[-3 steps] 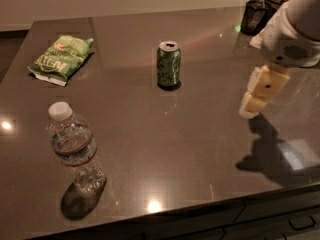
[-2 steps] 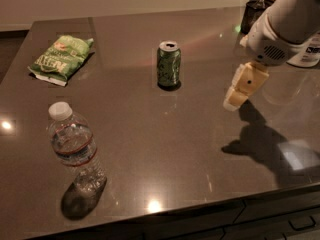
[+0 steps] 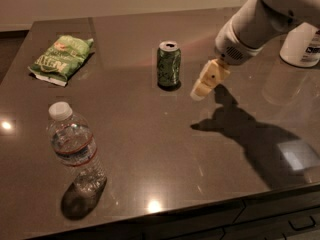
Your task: Pick green can
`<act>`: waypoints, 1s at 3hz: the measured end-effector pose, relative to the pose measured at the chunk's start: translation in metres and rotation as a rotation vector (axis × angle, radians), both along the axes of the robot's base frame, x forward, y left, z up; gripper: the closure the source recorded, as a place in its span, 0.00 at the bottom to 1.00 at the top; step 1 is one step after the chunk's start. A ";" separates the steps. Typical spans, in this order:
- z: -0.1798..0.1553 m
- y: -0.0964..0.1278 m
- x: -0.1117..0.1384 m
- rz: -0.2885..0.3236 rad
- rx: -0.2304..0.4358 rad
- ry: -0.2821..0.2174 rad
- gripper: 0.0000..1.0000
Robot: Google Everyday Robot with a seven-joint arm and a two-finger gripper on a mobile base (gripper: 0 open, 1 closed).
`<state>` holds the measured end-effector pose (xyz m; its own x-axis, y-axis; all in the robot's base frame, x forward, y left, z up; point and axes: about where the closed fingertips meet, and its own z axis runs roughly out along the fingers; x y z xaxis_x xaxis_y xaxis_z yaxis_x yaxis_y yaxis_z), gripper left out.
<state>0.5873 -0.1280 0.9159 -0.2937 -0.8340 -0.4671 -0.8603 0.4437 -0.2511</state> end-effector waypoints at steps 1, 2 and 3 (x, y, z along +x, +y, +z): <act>-0.006 0.018 0.023 -0.007 0.062 -0.025 0.00; -0.011 0.042 0.040 0.013 0.121 -0.038 0.00; -0.016 0.072 0.059 0.045 0.191 -0.038 0.00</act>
Offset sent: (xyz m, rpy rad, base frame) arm 0.0647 0.0786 -0.0158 0.2111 -0.0515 0.0534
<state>0.6462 -0.0556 0.9003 -0.2376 -0.7411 -0.6279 -0.8720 0.4476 -0.1984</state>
